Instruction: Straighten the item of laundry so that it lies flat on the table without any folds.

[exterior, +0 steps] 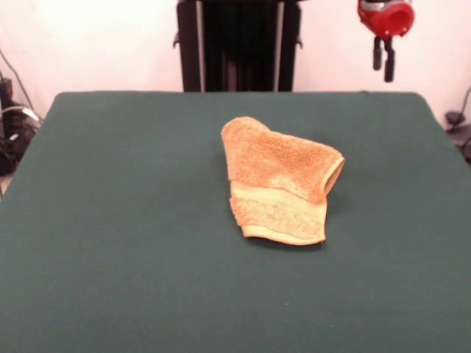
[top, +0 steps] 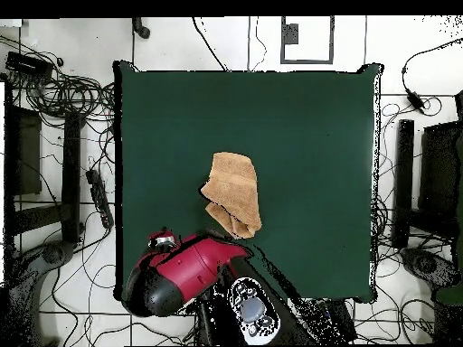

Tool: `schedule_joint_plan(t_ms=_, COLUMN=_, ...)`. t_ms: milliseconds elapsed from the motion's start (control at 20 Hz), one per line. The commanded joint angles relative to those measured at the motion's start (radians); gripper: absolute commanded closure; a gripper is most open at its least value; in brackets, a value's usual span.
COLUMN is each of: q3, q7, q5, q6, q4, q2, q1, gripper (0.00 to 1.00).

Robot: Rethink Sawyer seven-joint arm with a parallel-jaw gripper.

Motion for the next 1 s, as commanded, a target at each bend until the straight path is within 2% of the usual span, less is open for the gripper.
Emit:
schedule_joint_plan(t_ms=50, q3=-0.025, q7=0.29, q5=0.062, q6=-0.058, q4=0.12, q2=0.002, q1=0.016, gripper=0.0)
schedule_joint_plan(t_ms=300, q3=-0.058, q7=0.319, q5=0.073, q6=-0.121, q4=0.164, q2=-0.011, q1=0.033, gripper=0.0)
schedule_joint_plan(t_ms=450, q3=-0.059, q7=0.299, q5=0.077, q6=-0.126, q4=0.14, q2=0.017, q1=0.038, gripper=0.0)
schedule_joint_plan(t_ms=1000, q3=0.027, q7=0.113, q5=0.109, q6=0.11, q4=-0.108, q2=0.088, q1=0.019, gripper=0.0)
